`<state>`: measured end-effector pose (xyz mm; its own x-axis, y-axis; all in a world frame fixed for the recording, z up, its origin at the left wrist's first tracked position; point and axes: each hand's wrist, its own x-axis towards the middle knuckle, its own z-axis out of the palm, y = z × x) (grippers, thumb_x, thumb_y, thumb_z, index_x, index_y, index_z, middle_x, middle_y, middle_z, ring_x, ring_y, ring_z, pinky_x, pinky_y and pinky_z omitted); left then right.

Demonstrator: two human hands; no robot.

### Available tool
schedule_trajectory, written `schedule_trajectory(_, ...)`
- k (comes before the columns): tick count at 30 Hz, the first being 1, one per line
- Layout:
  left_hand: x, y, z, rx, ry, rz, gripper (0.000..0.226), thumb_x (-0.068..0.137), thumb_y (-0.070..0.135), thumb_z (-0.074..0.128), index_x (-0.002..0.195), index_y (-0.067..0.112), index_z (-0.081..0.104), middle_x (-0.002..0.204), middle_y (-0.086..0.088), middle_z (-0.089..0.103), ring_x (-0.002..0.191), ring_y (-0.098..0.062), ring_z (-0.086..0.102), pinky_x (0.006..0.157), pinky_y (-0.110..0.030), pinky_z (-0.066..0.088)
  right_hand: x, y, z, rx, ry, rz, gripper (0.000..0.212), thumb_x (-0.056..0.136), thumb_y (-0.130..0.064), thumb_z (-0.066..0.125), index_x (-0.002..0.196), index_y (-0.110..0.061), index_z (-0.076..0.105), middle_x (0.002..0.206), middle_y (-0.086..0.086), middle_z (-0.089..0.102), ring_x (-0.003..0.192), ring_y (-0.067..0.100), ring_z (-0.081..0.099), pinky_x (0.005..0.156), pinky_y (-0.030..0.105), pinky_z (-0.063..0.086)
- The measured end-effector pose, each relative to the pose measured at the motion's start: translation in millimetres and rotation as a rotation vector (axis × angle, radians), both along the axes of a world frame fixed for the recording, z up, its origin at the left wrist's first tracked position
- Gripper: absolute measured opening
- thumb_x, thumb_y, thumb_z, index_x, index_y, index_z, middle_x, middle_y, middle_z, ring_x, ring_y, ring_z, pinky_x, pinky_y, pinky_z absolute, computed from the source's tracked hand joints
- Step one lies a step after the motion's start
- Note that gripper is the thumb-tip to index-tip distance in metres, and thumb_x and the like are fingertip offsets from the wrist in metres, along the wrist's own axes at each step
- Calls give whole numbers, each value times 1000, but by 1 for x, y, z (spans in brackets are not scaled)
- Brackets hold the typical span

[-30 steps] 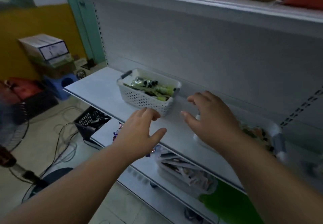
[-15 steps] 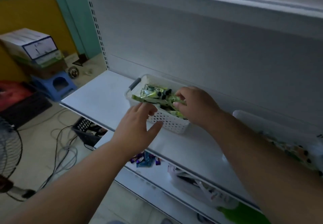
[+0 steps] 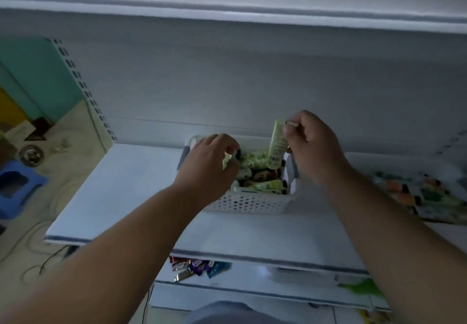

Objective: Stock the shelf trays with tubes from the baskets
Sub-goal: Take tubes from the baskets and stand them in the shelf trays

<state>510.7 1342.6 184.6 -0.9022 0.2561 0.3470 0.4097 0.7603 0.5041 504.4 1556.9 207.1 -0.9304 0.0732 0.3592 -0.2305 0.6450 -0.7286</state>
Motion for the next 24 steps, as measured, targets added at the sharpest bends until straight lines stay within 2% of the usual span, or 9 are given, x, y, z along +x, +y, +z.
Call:
schedule_trajectory(1, -11, 6, 2, -26, 4, -54, 24, 86, 21, 60, 110, 23, 61, 104, 8, 62, 97, -15, 56, 81, -27, 46, 3, 1, -1, -62, 16, -41, 12, 96, -26, 52, 84, -23, 52, 74, 2, 60, 68, 19, 62, 62, 33, 54)
schedule_trajectory(3, -29, 22, 7, -110, -12, -147, 25, 89, 23, 57, 114, 24, 61, 112, 6, 62, 100, -13, 56, 81, -26, 46, 14, 4, -3, -121, 34, -133, 15, 96, -27, 52, 81, -25, 51, 74, 7, 62, 70, 28, 65, 63, 47, 55)
schedule_trajectory(8, -62, 68, 2, -448, -134, -282, 31, 89, 27, 55, 119, 26, 62, 118, 2, 63, 102, -20, 60, 83, -31, 50, 36, 16, -3, -165, 6, -287, 15, 90, -36, 48, 81, -24, 48, 80, 9, 69, 65, 28, 63, 60, 49, 53)
schedule_trajectory(10, -67, 79, -4, -610, -130, -292, 30, 87, 30, 56, 116, 23, 63, 110, 0, 65, 95, -22, 61, 75, -32, 51, 39, 21, -4, -226, -10, -296, 13, 91, -35, 48, 83, -25, 48, 87, 8, 71, 66, 25, 66, 61, 50, 54)
schedule_trajectory(12, -68, 86, -8, -663, -131, -284, 26, 87, 30, 58, 110, 20, 62, 102, -1, 66, 88, -22, 61, 69, -30, 48, 42, 25, -4, -283, -12, -296, 10, 94, -28, 48, 84, -24, 49, 89, 7, 72, 68, 23, 68, 62, 49, 56)
schedule_trajectory(15, -68, 87, -13, -667, -129, -308, 21, 87, 28, 58, 104, 16, 60, 101, -4, 66, 88, -23, 61, 74, -32, 51, 47, 28, -5, -413, -13, -272, 8, 94, -26, 48, 90, -18, 50, 93, 9, 72, 78, 26, 70, 62, 44, 57)
schedule_trajectory(18, -66, 84, -11, -575, -128, -325, 25, 83, 32, 64, 102, 16, 63, 98, -6, 64, 86, -24, 61, 73, -30, 49, 51, 32, -3, -588, -15, -293, 6, 96, -20, 48, 93, -16, 50, 96, 12, 72, 84, 30, 70, 62, 37, 55)
schedule_trajectory(21, -61, 78, -9, -292, -100, -297, 30, 77, 16, 68, 106, 19, 65, 100, -4, 61, 91, -24, 60, 74, -31, 49, 57, 37, 0, -799, -12, -265, 7, 99, -11, 45, 95, -14, 50, 91, 9, 74, 88, 29, 71, 60, 31, 47)
schedule_trajectory(24, -36, 72, 0, -26, 66, -290, 36, 77, 10, 73, 111, 14, 64, 108, -3, 57, 93, -20, 56, 77, -28, 45, 63, 49, 3, -1001, -51, -258, 11, 101, -13, 42, 98, -14, 53, 80, 6, 72, 81, 27, 70, 68, 32, 46)
